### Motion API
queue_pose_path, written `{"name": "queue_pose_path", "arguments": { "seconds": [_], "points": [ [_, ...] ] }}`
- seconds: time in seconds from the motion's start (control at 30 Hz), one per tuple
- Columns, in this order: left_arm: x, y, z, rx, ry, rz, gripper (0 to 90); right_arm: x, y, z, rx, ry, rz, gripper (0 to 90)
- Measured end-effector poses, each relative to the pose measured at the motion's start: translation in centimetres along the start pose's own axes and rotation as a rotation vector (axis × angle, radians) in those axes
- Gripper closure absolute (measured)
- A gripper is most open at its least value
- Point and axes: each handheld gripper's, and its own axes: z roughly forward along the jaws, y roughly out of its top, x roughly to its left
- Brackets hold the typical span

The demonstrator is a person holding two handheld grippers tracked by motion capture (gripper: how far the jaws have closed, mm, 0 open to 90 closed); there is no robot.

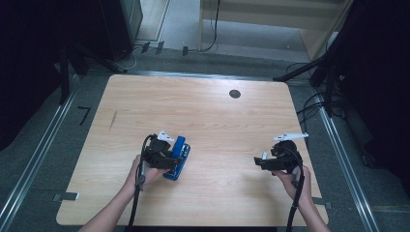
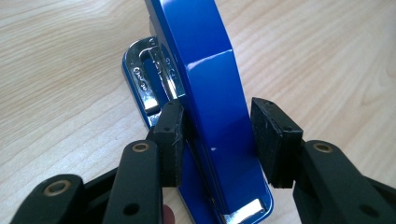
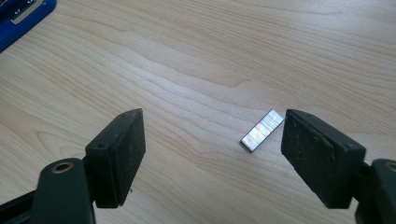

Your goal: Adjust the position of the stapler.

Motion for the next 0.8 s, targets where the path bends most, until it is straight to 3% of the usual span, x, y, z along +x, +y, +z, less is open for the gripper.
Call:
{"name": "queue_pose_path", "arguments": {
  "seconds": [0.13, 0.2, 0.27, 0.47, 0.63, 0.8],
  "points": [
    [-0.3, 0.1, 0.1, -0.009, 0.027, -0.015, 58.1, -0.2, 0.0, 0.0, 0.004, 0.002, -0.004, 22.9],
    [-0.6, 0.1, 0.5, -0.028, 0.076, -0.04, 56.8, -0.3, 0.0, 0.1, 0.005, 0.009, 0.0, 22.9],
    [-1.1, 0.3, 0.7, -0.083, 0.14, -0.057, 56.6, -0.4, 0.1, 0.2, 0.007, 0.011, 0.004, 22.8],
    [-1.9, 0.4, 1.5, -0.083, 0.213, -0.048, 57.8, -0.2, 0.2, 0.3, 0.013, 0.014, -0.003, 22.9],
    [-2.1, 0.4, 1.7, -0.073, 0.225, -0.037, 58.6, -0.5, 0.2, 0.3, 0.017, 0.014, 0.007, 22.9],
    [-1.9, 0.4, 1.6, -0.071, 0.195, -0.032, 59.4, -0.5, 0.2, 0.3, 0.017, 0.014, 0.007, 23.0]
  ]
}}
